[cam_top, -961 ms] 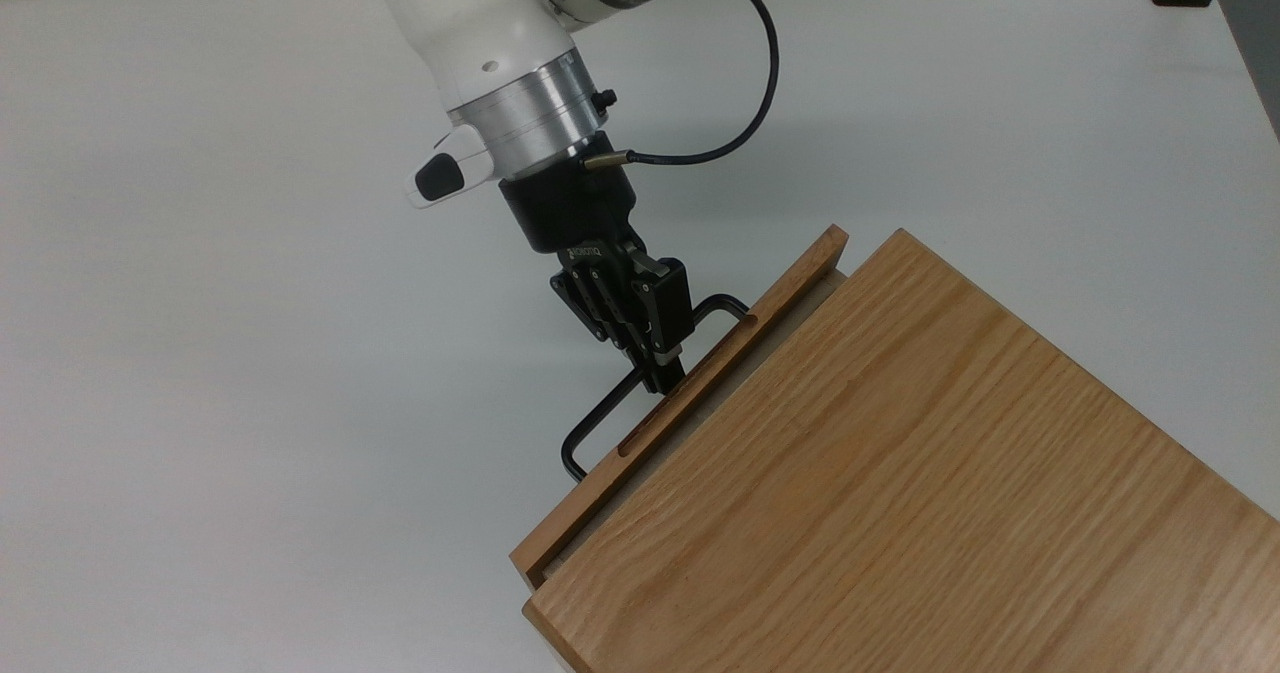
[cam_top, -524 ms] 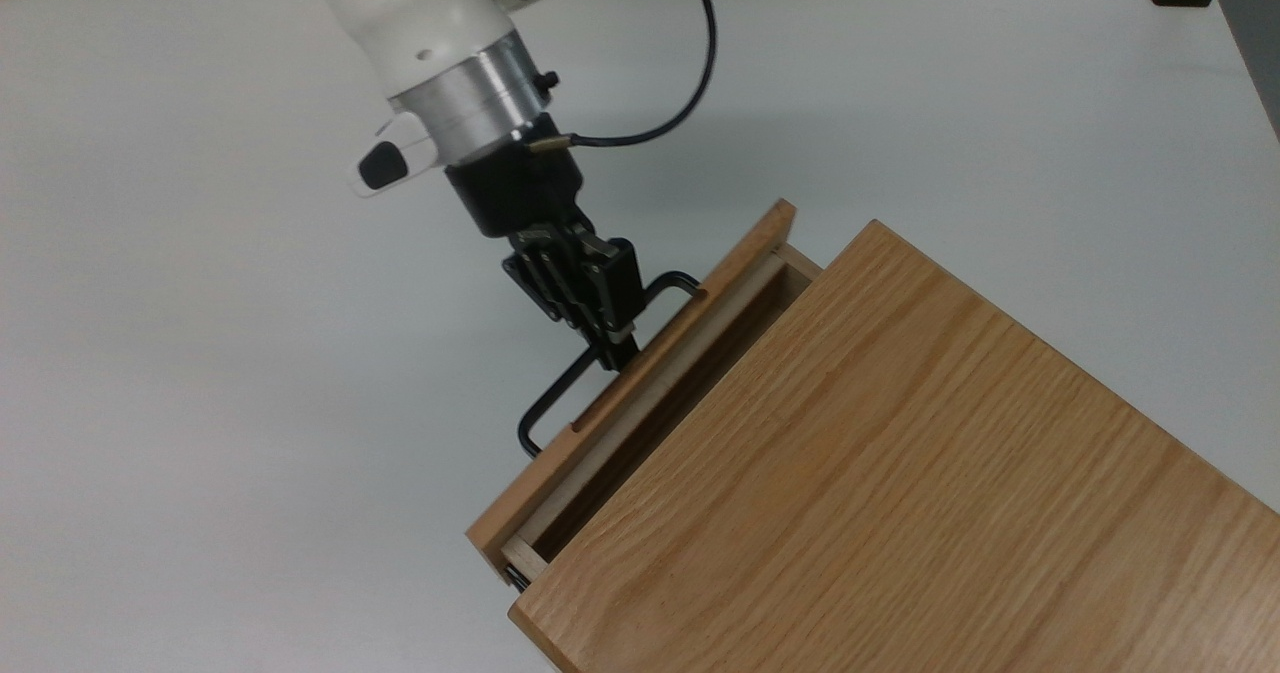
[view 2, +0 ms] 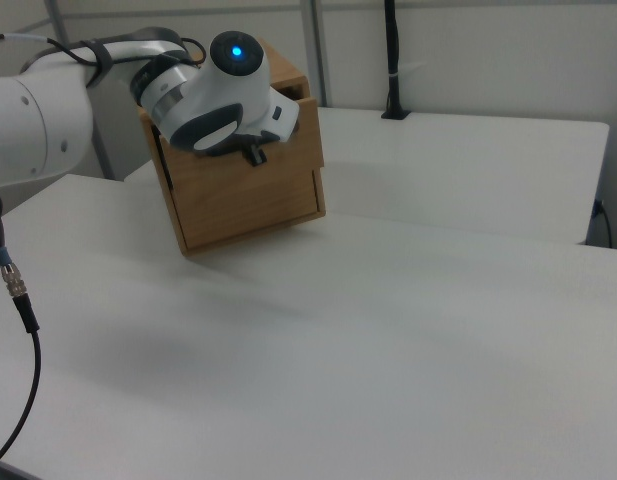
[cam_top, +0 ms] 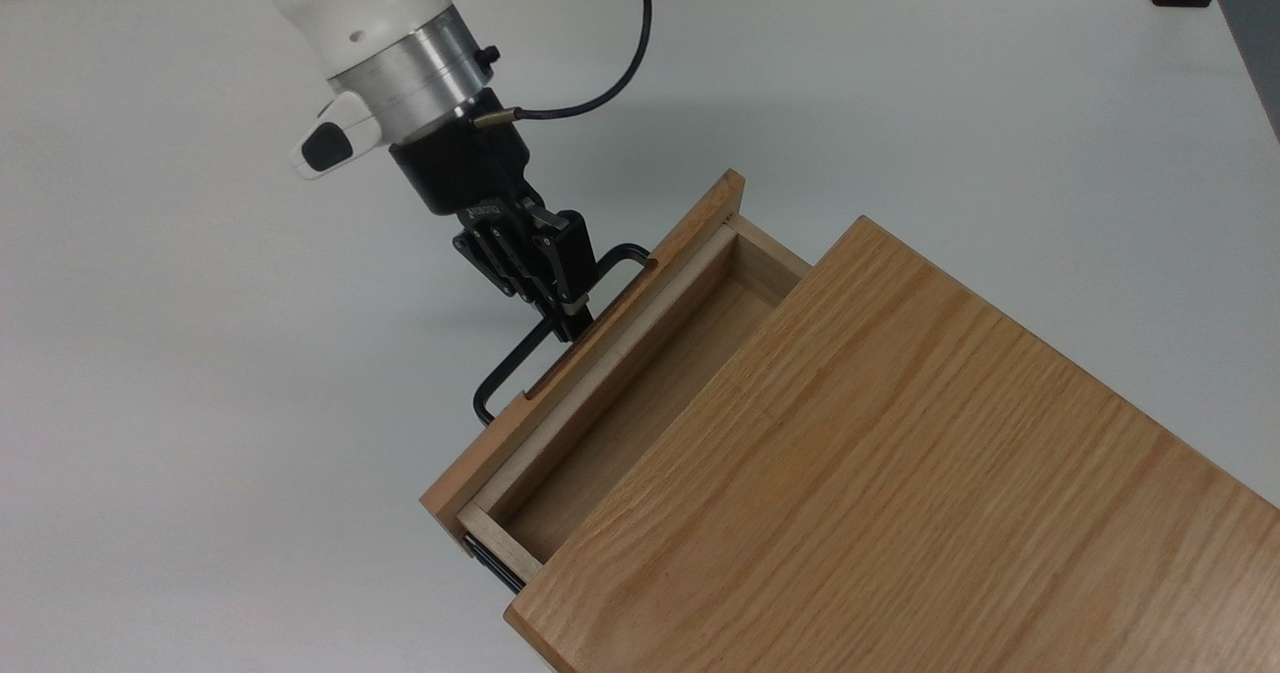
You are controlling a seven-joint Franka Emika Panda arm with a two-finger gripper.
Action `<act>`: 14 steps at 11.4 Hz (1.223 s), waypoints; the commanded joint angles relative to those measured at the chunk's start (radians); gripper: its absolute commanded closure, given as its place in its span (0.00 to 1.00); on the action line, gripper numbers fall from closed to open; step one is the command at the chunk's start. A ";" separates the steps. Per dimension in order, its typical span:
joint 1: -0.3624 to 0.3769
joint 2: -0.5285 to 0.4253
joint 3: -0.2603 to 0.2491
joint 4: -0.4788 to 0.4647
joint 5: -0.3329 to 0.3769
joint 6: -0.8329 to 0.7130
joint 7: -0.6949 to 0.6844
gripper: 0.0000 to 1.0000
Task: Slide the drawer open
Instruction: 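Pull the handle away from the cabinet, sliding the drawer out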
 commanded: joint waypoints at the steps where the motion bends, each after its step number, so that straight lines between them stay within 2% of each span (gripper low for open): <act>1: -0.022 -0.067 -0.061 -0.044 -0.013 -0.102 -0.119 0.97; 3: -0.022 -0.084 -0.098 -0.043 -0.013 -0.182 -0.162 0.97; 5: -0.022 -0.090 -0.107 -0.043 -0.023 -0.212 -0.181 0.97; 8: -0.022 -0.113 -0.129 -0.040 -0.115 -0.310 -0.193 0.97; 11: -0.022 -0.133 -0.149 -0.040 -0.162 -0.362 -0.198 0.97; 14: -0.021 -0.154 -0.196 -0.034 -0.175 -0.428 -0.256 0.97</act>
